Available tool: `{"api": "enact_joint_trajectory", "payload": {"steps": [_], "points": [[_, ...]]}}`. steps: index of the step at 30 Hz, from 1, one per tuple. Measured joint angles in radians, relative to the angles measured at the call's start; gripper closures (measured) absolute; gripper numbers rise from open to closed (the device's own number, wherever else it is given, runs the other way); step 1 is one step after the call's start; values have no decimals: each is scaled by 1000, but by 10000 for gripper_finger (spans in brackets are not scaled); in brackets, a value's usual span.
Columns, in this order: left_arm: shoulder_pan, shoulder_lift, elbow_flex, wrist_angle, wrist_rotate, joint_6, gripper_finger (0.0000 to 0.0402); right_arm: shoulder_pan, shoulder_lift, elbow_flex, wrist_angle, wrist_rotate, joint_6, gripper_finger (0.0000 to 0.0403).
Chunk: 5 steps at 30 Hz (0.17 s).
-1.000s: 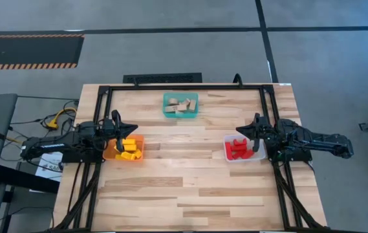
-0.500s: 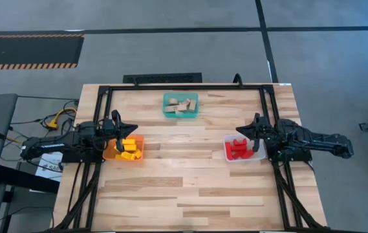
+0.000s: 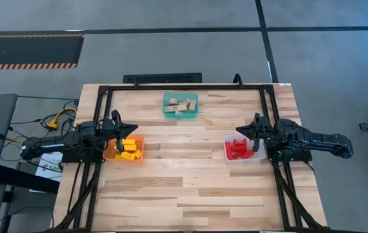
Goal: Sort & place blocks by color
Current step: Return to Home Position
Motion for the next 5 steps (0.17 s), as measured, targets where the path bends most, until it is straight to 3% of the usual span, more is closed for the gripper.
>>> {"api": "enact_joint_trajectory", "payload": {"steps": [5], "points": [[0, 0, 0, 0, 0, 0, 401, 0, 0, 0, 0, 0, 0, 375]]}}
